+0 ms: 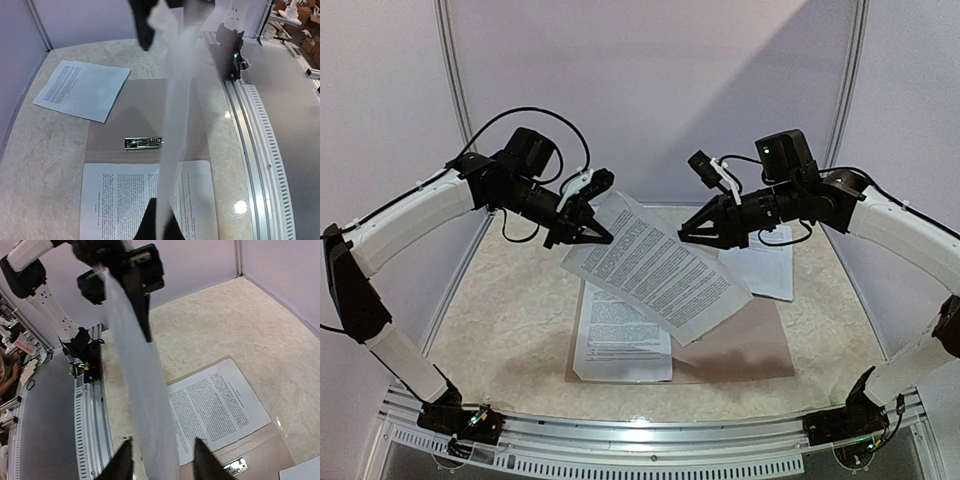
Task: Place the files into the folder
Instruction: Pass from the right arm to the left, then pass from the left arm to the right
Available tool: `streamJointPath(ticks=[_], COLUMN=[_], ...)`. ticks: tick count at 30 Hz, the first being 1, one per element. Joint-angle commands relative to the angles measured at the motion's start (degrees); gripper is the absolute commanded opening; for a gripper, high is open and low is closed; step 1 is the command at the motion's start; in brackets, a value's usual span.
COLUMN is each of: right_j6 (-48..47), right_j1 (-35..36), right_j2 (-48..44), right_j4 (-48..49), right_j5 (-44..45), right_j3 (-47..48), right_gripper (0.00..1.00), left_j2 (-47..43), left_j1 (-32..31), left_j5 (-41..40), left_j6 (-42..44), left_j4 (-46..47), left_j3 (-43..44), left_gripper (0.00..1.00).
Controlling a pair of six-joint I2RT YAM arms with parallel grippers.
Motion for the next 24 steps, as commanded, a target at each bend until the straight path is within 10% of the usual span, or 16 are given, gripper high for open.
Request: streamJointPath(ticks=[1, 3, 14, 24], right_j6=[-2.3, -5.0, -17.4, -14.3], right_j1=[1.3, 2.4, 7.4, 7.3], right_j2=[-0.2, 0.3, 6.0, 7.1], right_j4=[-2.1, -3.4, -6.2, -4.6], right_j5=[11.3, 12.4, 21.6, 16.5], right_j3=[-2.2, -1.9, 0.0, -2.0], right_gripper=[0.72, 0.98, 0.94, 0.00], left_j2=[-1.1, -1.2, -0.8, -1.0], left_j1=[-2.0, -3.0, -6.0, -6.1], left_j5=[-4.0, -6.2, -8.3, -9.5], left_j6=[2.0, 2.3, 6.6, 5.6], left_j4=[-6.4, -7.4, -12.4, -12.2], left_j3=[0.9, 0.9, 2.4, 3.0], left_gripper=[0.00, 0.00, 0.00, 0.00])
